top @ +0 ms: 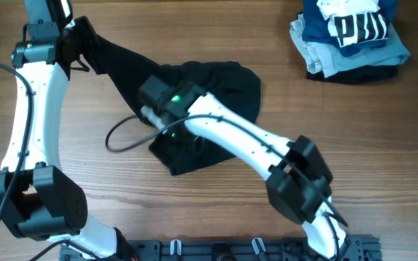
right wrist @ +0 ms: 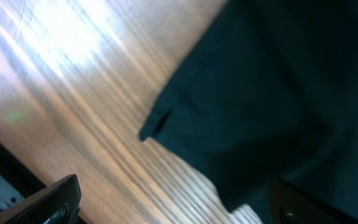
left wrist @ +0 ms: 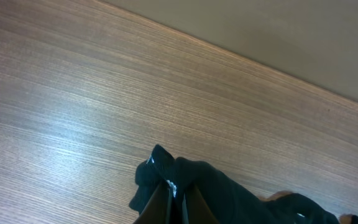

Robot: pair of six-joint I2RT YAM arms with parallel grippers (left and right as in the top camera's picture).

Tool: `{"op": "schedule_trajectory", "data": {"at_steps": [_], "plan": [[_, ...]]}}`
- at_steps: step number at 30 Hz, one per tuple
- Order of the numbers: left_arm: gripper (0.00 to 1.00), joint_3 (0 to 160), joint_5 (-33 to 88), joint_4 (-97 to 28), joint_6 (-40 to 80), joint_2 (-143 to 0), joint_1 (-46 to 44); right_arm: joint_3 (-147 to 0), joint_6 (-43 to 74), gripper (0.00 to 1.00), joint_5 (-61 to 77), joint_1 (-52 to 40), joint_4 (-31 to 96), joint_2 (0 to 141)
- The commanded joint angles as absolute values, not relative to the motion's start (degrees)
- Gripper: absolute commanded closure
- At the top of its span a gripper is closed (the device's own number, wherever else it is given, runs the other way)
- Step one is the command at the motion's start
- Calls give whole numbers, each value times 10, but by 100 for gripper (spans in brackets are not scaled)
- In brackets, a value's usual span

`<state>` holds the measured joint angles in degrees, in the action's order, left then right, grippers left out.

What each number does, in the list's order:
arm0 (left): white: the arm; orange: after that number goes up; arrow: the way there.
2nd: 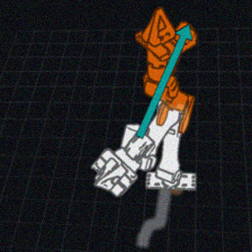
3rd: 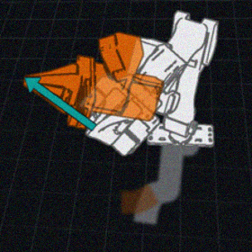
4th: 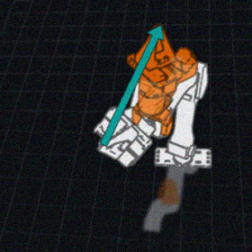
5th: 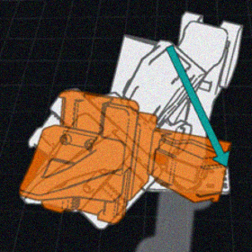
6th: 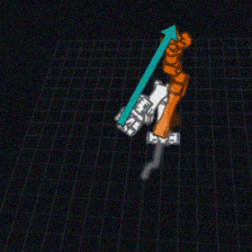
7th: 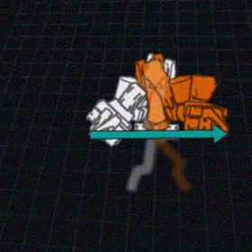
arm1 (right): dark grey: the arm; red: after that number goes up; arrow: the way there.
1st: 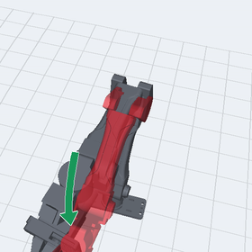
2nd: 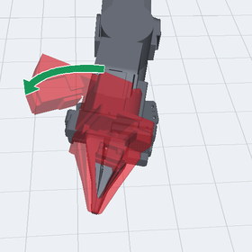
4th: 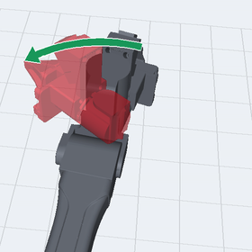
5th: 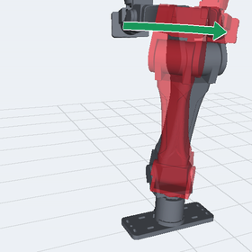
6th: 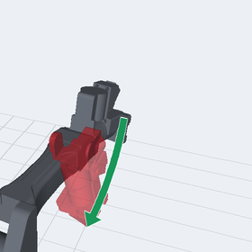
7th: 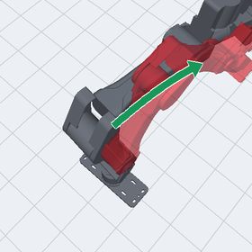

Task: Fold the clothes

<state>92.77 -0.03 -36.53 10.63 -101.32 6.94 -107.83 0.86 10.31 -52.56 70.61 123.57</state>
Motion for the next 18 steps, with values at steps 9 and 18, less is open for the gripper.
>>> {"op": "schedule_trajectory", "data": {"at_steps": [9, 18], "plan": [[96, 941, 6, -367, 112, -1018, 75, -1082, -78, 2, -28, -620, 750, 1345], [96, 941, 6, -366, 112, -1018, 75, -1087, -95, 4, -97, -610, 698, 1346]]}}
